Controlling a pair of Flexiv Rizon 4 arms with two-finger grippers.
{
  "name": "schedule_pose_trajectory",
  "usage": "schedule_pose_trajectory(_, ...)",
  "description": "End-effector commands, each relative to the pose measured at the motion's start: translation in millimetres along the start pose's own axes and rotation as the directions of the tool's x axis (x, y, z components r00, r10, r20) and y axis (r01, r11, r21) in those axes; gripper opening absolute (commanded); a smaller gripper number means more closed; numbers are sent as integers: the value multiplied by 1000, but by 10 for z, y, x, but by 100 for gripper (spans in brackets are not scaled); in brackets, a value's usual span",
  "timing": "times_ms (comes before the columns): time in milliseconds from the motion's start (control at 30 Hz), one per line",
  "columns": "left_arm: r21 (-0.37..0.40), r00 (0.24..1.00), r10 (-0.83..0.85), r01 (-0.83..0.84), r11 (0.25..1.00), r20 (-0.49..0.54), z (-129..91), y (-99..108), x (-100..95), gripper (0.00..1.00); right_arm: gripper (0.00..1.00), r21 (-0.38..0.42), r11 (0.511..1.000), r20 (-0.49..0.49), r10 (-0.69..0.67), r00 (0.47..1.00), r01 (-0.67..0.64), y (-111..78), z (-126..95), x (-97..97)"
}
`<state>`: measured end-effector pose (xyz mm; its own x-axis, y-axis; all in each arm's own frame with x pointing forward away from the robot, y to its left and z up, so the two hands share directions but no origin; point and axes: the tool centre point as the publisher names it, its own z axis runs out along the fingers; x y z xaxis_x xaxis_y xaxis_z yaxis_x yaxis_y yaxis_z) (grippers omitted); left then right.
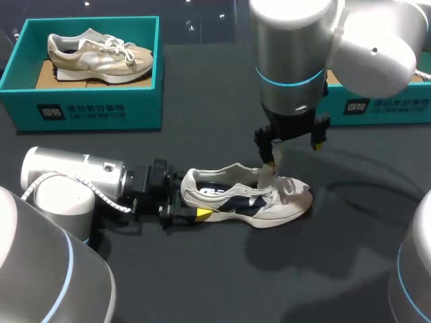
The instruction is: Take the shoe out of the shoebox, open the shoe tongue, remove and reinsert the insole, then place the shoe into the shoebox
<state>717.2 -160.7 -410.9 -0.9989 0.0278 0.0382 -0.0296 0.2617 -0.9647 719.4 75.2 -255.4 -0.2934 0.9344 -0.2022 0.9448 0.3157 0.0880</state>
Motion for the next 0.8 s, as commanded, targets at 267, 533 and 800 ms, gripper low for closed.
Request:
schedule_pose_trajectory(267, 1, 1000, 0, 0, 1000, 1, -8, 4, 8, 0, 0, -11, 850, 33, -527, 849, 527, 216, -618, 692)
schedule_pose_trajectory(533, 1, 1000, 0, 0, 1000, 1, -8, 4, 8, 0, 0, -129, 622, 85, -769, 634, 772, 94, -611, 1054)
schedule_pose_trajectory(800, 1, 1000, 0, 0, 1000, 1, -8, 4, 8, 0, 0, -129, 622, 85, -769, 634, 772, 94, -611, 1054)
